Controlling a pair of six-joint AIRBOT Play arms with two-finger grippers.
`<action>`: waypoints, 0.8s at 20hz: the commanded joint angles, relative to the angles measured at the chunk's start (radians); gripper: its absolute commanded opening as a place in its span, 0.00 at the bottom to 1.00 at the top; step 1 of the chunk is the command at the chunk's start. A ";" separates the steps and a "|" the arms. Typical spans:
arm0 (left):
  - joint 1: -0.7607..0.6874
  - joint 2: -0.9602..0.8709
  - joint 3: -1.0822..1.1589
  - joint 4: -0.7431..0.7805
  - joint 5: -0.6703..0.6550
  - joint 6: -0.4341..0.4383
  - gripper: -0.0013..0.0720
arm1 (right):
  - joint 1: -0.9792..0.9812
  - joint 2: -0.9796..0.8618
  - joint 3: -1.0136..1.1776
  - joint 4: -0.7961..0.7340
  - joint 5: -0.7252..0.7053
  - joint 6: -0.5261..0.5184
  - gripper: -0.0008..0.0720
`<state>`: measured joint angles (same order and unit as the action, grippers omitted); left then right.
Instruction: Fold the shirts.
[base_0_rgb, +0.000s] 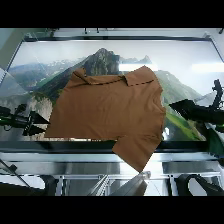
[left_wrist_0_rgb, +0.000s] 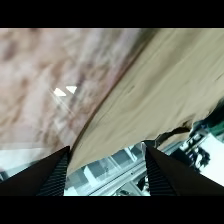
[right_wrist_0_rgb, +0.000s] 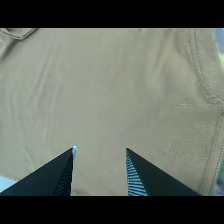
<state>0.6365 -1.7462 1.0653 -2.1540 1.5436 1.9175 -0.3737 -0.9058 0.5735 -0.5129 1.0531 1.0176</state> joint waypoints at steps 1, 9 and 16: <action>-0.082 -0.048 0.000 -0.042 0.044 0.045 0.74 | -0.001 0.009 -0.001 0.000 0.005 0.000 0.51; -0.193 -0.076 -0.001 -0.067 0.093 0.083 0.05 | -0.003 0.009 -0.044 -0.266 0.045 0.299 0.71; -0.173 -0.061 0.019 -0.113 0.127 0.080 0.05 | -0.003 0.009 -0.304 -0.275 0.112 0.452 0.71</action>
<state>0.4625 -1.8111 1.0847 -2.2288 1.6386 1.9995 -0.3763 -0.8970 0.3649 -0.7689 1.1389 1.3853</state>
